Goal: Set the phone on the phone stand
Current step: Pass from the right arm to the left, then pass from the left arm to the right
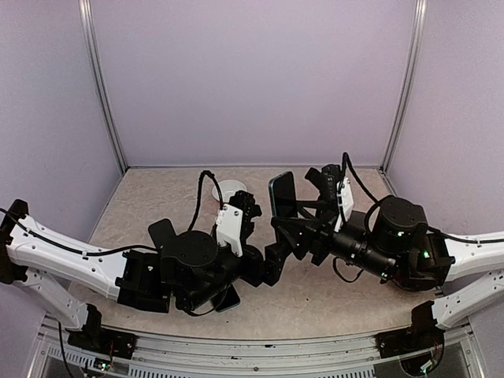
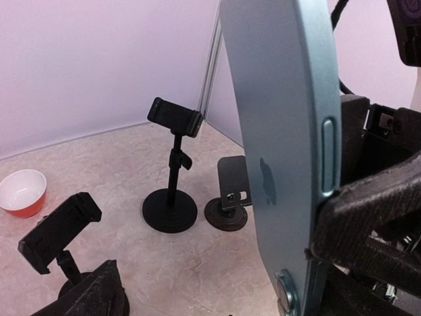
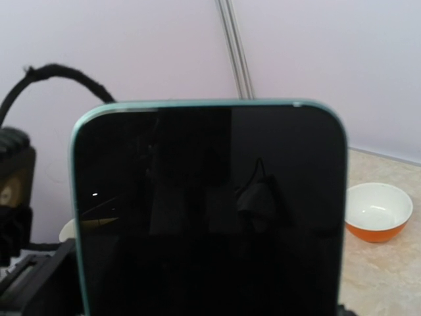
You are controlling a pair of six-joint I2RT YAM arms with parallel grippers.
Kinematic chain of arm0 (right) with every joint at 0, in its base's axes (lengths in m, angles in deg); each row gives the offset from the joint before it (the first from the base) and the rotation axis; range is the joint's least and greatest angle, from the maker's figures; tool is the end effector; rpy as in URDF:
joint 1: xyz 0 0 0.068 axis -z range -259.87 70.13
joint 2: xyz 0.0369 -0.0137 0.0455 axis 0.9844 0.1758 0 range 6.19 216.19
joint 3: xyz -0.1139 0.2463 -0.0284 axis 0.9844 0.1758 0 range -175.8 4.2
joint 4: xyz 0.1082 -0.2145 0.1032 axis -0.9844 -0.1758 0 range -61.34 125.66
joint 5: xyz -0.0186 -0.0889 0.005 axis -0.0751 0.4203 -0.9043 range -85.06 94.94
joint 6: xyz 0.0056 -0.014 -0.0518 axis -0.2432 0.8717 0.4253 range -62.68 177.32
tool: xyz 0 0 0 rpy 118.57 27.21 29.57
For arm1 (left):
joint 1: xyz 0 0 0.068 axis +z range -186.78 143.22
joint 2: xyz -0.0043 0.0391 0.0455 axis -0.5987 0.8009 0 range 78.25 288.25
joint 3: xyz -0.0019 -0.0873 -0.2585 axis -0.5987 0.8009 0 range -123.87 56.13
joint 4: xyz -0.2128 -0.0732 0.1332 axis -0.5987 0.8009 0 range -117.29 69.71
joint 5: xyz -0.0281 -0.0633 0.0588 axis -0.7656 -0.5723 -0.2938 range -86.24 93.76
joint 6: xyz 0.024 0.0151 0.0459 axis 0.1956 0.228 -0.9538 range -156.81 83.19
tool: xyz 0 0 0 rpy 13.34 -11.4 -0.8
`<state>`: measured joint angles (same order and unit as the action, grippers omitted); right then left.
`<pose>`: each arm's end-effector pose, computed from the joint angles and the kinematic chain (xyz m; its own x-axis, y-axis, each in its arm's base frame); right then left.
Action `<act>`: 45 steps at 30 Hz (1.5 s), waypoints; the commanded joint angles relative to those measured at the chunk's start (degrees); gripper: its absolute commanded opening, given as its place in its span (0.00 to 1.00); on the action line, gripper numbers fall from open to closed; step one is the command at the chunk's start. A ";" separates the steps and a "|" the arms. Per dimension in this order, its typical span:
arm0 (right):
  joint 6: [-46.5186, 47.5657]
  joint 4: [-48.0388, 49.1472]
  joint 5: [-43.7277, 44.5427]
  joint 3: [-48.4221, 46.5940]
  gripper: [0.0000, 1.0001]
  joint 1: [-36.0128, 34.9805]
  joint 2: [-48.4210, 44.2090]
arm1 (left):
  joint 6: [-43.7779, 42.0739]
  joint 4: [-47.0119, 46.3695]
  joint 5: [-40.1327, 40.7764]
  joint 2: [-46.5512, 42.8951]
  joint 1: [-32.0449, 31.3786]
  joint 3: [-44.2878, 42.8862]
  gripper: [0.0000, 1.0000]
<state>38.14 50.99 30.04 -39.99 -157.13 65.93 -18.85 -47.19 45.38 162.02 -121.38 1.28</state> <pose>0.0689 0.2360 0.3332 -0.2603 0.1981 -0.9450 -0.7456 0.5806 0.3270 0.0551 -0.3304 0.2942 -0.2245 -0.0744 -0.9716 0.6447 0.7363 -0.2054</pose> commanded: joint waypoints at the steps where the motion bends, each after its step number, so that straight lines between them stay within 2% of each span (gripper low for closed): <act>1: -0.33 5.50 0.29 -0.88 0.46 -1.40 0.47 | 0.04 -1.44 0.74 1.35 0.83 -1.80 0.91; 6: -0.36 6.73 0.63 -0.55 0.46 -2.05 1.20 | -0.22 -1.35 0.10 2.02 0.93 -2.27 0.76; 10: -0.42 7.71 0.76 -0.17 0.47 -2.52 1.63 | -0.05 -1.52 -0.26 2.02 1.01 -2.15 0.53; 16: -0.51 8.77 0.76 0.32 0.50 -2.89 2.34 | 0.05 -1.77 -0.93 1.69 1.14 -2.05 0.13; 19: -0.32 8.77 0.67 0.24 0.56 -2.90 2.33 | -0.03 -1.83 -1.03 1.33 1.15 -2.06 0.02; 24: 0.91 6.98 0.83 0.32 0.78 -2.94 0.59 | -0.20 -1.52 -1.15 -0.35 0.94 -1.22 0.00; 27: 2.08 5.79 1.31 1.55 0.97 -2.94 -1.76 | -0.64 -1.86 -2.12 -2.43 0.84 0.60 0.00; 28: 2.43 5.57 1.31 2.14 1.00 -2.97 -2.74 | -0.84 -2.17 -2.61 -3.30 0.84 1.45 0.00; 34: 6.73 4.16 -1.30 4.47 1.00 -2.90 -8.41 | -2.50 -3.21 -7.54 -9.61 0.75 7.37 0.00; 39: 9.99 -0.55 -5.88 2.75 1.00 -2.91 -9.13 | -4.67 -5.34 -14.98 -15.15 0.66 12.67 0.00; 45: 11.18 -1.86 -12.19 1.49 1.00 -2.88 -8.74 | -5.97 -5.67 -21.00 -20.15 0.66 16.39 0.00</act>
<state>47.39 51.21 23.36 -36.36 -159.53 57.23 -22.61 -48.52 30.39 144.99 -120.77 16.62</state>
